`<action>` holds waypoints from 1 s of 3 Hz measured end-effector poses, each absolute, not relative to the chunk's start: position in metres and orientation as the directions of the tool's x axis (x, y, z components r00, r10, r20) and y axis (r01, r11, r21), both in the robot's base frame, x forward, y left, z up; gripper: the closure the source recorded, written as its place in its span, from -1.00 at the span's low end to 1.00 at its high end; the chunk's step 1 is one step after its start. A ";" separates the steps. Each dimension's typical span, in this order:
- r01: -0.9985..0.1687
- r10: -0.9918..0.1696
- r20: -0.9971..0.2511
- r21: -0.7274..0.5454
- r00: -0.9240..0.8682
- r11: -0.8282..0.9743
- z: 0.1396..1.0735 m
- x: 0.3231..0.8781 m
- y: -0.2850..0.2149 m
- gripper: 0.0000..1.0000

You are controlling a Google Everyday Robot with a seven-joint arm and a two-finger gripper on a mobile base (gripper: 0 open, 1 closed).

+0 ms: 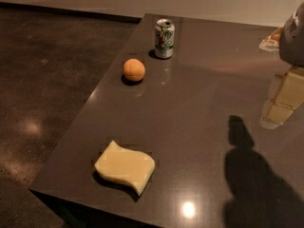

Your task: Move sponge near orange

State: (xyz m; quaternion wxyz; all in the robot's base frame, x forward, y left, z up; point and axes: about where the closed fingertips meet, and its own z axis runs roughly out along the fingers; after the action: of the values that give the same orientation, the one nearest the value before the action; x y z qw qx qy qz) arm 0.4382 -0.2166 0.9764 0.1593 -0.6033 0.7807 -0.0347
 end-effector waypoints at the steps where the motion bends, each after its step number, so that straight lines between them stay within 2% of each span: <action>1: -0.933 -0.954 -0.214 -0.248 -0.212 0.262 0.976 0.436 -0.212 -1.00; 3: -0.949 -0.953 -0.272 -0.243 -0.130 0.199 0.966 0.408 -0.169 -1.00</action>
Offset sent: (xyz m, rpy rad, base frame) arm -0.0192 0.0423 -0.0140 0.0633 -0.0069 0.0922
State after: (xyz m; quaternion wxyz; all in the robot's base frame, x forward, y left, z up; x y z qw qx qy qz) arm 0.4084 -0.1692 0.9659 0.1857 -0.6329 0.7516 -0.0054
